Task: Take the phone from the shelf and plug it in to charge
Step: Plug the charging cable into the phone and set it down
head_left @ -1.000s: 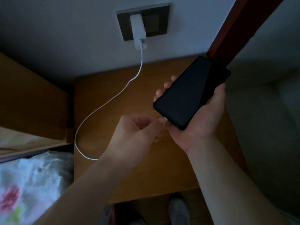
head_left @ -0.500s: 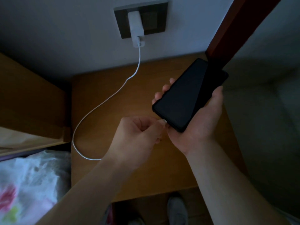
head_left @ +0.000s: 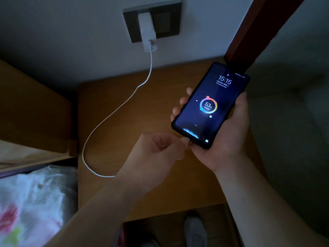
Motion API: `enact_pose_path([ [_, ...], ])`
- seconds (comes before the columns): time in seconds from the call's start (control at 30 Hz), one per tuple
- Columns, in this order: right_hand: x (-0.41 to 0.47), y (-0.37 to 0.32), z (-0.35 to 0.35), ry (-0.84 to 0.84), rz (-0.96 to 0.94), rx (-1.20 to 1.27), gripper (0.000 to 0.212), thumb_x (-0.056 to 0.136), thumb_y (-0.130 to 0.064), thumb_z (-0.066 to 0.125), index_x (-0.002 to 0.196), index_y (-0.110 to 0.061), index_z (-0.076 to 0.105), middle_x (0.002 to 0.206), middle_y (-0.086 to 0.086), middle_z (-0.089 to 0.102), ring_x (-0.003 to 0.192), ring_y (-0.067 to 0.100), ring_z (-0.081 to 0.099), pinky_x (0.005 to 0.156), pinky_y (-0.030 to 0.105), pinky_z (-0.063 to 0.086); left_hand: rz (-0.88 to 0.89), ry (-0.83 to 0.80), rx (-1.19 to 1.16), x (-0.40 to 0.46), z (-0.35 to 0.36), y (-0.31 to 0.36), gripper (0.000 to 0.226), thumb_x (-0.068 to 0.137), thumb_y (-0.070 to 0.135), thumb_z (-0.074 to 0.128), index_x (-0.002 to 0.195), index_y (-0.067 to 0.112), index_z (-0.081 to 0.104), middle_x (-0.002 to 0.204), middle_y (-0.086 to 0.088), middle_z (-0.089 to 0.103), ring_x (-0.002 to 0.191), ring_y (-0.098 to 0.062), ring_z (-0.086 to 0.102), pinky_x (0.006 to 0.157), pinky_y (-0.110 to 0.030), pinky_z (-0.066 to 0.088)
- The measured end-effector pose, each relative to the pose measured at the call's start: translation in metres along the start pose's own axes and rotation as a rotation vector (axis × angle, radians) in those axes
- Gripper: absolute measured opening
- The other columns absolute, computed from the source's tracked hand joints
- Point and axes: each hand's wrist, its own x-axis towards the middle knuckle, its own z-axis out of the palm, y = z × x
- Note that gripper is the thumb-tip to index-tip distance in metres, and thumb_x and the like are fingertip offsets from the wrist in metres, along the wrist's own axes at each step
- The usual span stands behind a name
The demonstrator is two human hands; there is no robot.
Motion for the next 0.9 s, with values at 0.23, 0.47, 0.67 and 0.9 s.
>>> enact_pose_path([
  [0.23, -0.004, -0.01, -0.007, -0.06, 0.131, -0.05, 0.088, 0.1, -0.077, 0.03, 0.138, -0.006, 0.065, 0.11, 0.021, 0.076, 0.101, 0.037, 0.074, 0.089, 0.045, 0.061, 0.108, 0.08, 0.164, -0.008, -0.007, -0.009, 0.05, 0.066, 0.082, 0.068, 0.102, 0.047, 0.066, 0.095, 0.02, 0.075, 0.083, 0.003, 0.071, 0.066, -0.018, 0.052],
  [0.47, -0.006, -0.01, -0.011, -0.051, 0.133, -0.086, 0.073, 0.101, -0.07, 0.037, 0.14, -0.016, 0.067, 0.13, 0.013, 0.073, 0.12, 0.031, 0.069, 0.096, 0.046, 0.057, 0.252, 0.053, 0.206, -0.004, 0.003, -0.01, 0.121, 0.053, 0.07, 0.087, 0.152, 0.054, 0.019, 0.12, 0.038, 0.06, 0.097, 0.007, 0.07, 0.073, -0.01, 0.056],
  [0.67, -0.006, -0.008, -0.006, 0.008, 0.125, -0.149, 0.06, 0.103, -0.062, 0.037, 0.13, -0.024, 0.074, 0.133, 0.01, 0.074, 0.121, 0.028, 0.071, 0.091, 0.041, 0.061, 0.28, 0.073, 0.221, 0.005, 0.012, -0.013, 0.136, 0.059, 0.039, 0.1, 0.159, 0.052, 0.008, 0.134, 0.035, 0.06, 0.117, 0.015, 0.06, 0.087, -0.003, 0.05],
  [0.9, 0.002, -0.016, 0.006, 0.005, 0.113, -0.254, 0.054, 0.107, -0.051, 0.036, 0.128, -0.018, 0.074, 0.129, 0.012, 0.076, 0.117, 0.028, 0.072, 0.086, 0.038, 0.062, 0.299, 0.236, 0.274, 0.004, 0.02, -0.027, 0.135, 0.055, 0.033, 0.102, 0.161, 0.04, 0.018, 0.137, 0.021, 0.06, 0.116, 0.01, 0.06, 0.088, 0.004, 0.039],
])
